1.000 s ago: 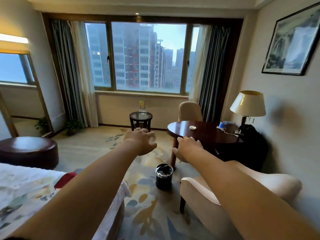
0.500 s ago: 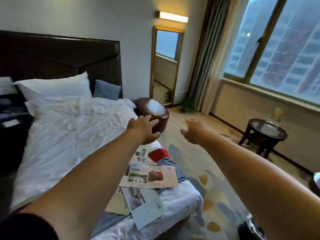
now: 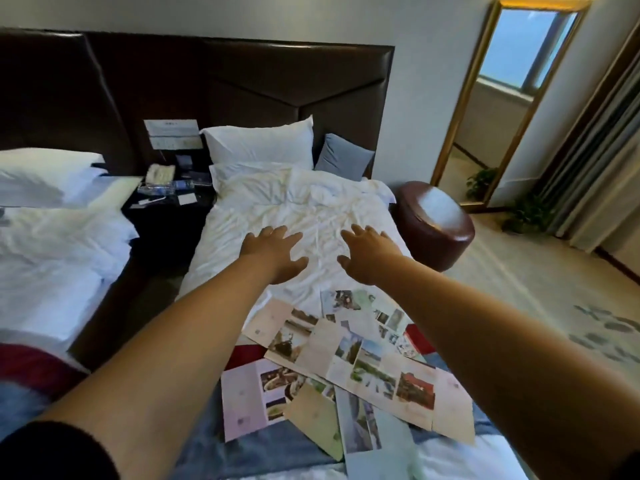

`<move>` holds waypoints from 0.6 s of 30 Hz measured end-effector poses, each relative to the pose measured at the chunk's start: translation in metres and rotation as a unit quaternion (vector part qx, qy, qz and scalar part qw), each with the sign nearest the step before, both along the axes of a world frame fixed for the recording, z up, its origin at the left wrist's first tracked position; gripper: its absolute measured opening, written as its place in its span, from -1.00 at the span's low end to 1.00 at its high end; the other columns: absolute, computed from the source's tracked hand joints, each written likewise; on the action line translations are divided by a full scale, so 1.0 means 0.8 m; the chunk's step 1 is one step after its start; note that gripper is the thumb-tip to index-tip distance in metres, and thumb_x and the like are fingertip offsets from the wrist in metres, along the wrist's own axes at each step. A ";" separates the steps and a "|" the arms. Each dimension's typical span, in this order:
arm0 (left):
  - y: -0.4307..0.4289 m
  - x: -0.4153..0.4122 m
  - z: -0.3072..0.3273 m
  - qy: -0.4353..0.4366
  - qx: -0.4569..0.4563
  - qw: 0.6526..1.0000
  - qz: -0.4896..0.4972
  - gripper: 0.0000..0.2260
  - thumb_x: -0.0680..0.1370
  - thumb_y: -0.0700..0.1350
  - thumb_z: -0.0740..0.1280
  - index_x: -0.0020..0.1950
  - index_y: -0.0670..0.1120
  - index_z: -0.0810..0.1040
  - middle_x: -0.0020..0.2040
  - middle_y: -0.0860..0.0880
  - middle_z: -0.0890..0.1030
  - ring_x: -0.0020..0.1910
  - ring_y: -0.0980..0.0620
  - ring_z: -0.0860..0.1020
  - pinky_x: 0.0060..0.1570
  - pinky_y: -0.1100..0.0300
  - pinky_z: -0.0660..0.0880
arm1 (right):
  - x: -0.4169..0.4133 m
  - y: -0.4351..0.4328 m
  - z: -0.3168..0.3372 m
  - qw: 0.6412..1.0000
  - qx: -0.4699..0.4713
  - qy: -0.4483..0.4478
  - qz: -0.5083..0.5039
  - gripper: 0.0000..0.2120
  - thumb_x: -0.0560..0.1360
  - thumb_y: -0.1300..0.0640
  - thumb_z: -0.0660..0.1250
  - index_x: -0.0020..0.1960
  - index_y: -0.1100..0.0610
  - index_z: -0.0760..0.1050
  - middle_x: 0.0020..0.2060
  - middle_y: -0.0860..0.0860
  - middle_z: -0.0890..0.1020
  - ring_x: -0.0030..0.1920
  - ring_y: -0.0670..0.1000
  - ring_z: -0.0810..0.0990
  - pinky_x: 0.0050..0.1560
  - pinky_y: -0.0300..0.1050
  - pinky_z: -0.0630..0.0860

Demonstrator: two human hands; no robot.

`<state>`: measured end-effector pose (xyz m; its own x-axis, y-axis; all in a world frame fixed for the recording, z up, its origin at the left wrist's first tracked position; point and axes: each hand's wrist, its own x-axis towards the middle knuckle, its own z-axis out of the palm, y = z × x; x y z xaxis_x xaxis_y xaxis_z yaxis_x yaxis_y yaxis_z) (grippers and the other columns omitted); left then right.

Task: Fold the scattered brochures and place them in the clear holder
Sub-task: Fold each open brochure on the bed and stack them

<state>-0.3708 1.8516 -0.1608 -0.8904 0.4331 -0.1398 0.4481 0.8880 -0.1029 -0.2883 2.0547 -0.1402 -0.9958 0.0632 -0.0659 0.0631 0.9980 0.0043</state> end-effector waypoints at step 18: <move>0.048 -0.046 -0.177 -0.115 -0.014 0.993 0.006 -0.32 0.58 0.42 0.01 0.65 0.21 0.01 0.68 0.01 0.03 0.65 -0.12 -0.03 0.48 -0.19 0.17 | -0.075 0.032 -0.180 0.986 -0.013 -0.152 0.066 -0.40 0.68 -0.14 0.17 0.63 0.10 0.17 0.63 0.14 0.18 0.61 0.22 0.17 0.59 0.24 0.17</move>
